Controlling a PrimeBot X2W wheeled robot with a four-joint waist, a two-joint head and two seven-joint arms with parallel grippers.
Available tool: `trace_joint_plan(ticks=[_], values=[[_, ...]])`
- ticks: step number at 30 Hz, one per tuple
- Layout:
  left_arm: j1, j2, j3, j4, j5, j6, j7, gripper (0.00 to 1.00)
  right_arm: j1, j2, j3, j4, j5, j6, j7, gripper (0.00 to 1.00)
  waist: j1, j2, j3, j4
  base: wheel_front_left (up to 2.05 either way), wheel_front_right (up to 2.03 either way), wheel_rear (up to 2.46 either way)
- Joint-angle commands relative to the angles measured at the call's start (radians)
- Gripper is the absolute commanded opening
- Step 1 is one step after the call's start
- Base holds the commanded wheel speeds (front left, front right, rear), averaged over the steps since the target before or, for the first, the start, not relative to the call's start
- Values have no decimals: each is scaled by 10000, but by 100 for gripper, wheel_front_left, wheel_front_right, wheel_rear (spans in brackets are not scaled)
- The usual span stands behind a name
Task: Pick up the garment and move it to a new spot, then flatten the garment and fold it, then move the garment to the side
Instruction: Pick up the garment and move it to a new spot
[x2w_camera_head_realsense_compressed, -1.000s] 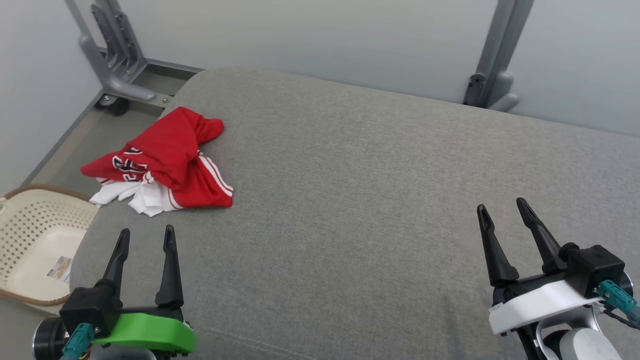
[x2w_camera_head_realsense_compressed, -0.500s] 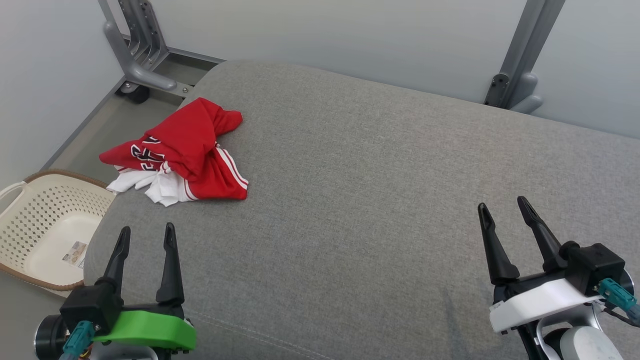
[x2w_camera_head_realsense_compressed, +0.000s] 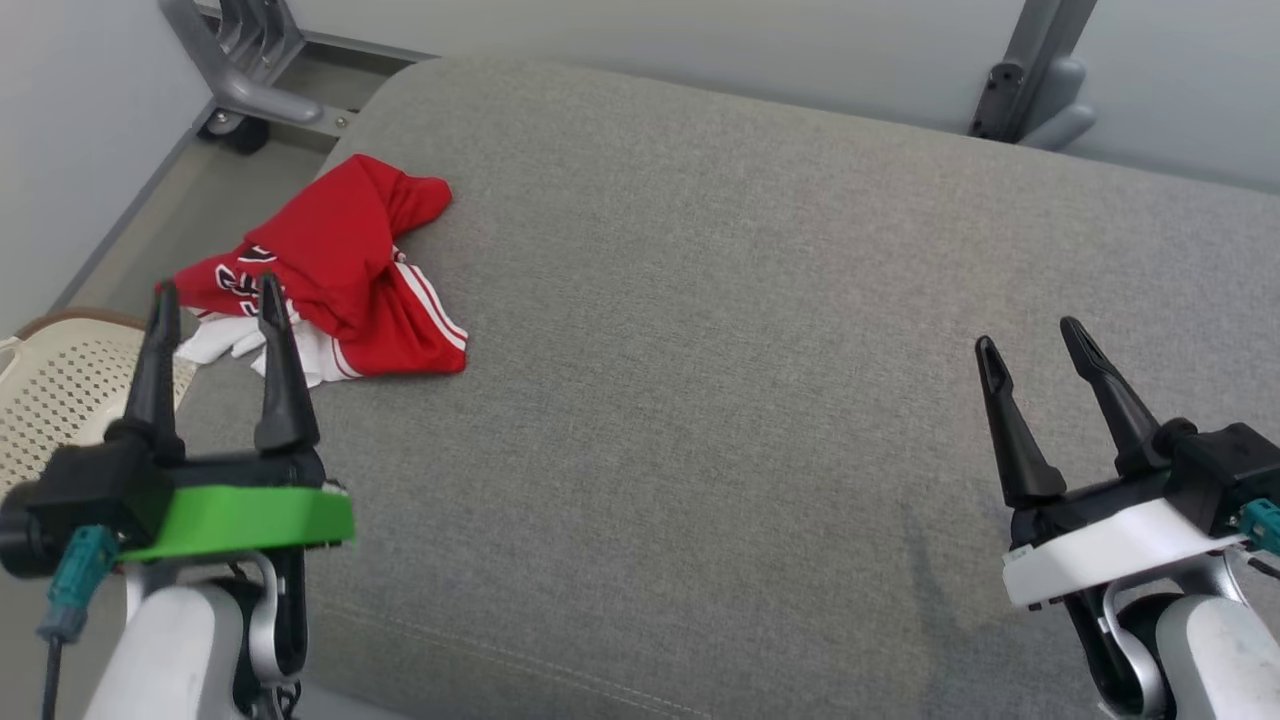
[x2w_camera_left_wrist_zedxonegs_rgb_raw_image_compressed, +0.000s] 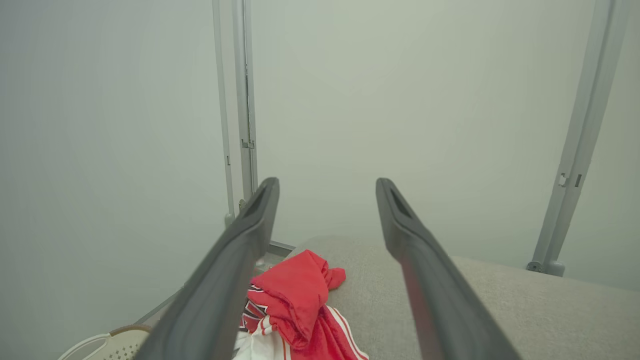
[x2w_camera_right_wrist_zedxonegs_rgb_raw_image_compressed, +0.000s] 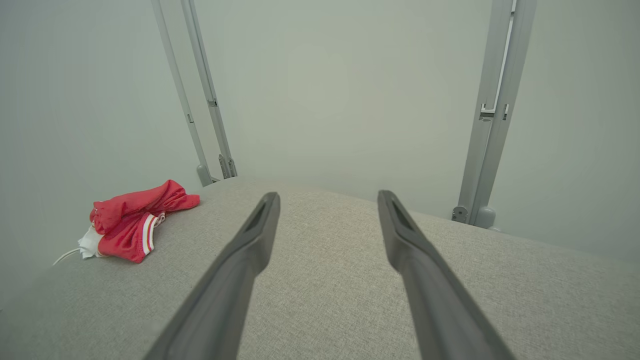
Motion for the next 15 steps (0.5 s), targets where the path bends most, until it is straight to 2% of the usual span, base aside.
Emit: trace_joint_plan(ticks=[1,6,12,15], values=[[-438,-1,81,122,-27,18,-52,100,-182,-120,12,-144,-12,-11,92,100,0,0,811,-603,0,0,0],[-1783,16,206,1479,-534,-456,282,100,-586,-413,87,-527,43,-11,314,100,0,0,1768,-1307,0,0,0],[-3027,90,91,4179,-1375,-1382,1338,100,-921,-575,27,-670,199,-11,341,100,0,0,2585,-2010,0,0,0],[-3496,132,28,5576,-1617,-1710,1847,100,-1029,-627,14,-683,254,-11,293,100,0,0,2855,-2220,0,0,0]])
